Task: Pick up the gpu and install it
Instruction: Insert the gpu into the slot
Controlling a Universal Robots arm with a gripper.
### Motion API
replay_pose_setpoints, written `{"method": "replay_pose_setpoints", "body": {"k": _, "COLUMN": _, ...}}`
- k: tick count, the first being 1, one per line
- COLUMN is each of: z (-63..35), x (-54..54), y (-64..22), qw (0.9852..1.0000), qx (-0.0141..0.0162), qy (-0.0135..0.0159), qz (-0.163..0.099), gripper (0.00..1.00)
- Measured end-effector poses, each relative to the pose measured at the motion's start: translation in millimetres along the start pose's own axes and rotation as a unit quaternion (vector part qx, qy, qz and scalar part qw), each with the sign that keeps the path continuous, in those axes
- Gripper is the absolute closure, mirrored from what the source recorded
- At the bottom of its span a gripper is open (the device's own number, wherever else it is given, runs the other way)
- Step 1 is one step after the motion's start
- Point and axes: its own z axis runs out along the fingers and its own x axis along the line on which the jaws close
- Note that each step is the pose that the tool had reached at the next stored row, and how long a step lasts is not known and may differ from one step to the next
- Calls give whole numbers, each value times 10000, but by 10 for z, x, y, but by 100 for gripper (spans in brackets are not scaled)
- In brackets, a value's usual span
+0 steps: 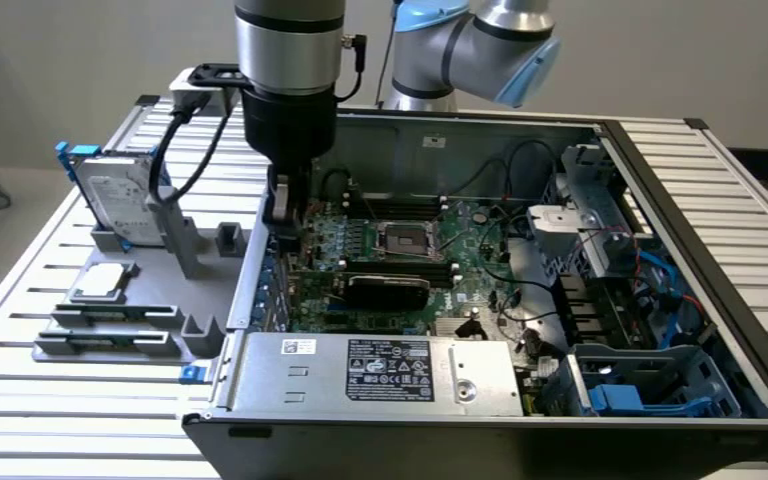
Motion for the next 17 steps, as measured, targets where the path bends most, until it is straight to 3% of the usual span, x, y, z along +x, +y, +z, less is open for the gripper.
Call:
{"method": "replay_pose_setpoints", "body": {"k": 6, "z": -4, "x": -48, "y": 3, "qw": 10000, "qx": -1, "qy": 43, "qz": 20, "gripper": 89}}
{"method": "replay_pose_setpoints", "body": {"k": 11, "z": -21, "x": -47, "y": -4, "qw": 9999, "qx": -1, "qy": 117, "qz": 27, "gripper": 89}}
{"method": "replay_pose_setpoints", "body": {"k": 17, "z": -21, "x": -48, "y": -17, "qw": 9999, "qx": 8, "qy": 165, "qz": 27, "gripper": 89}}
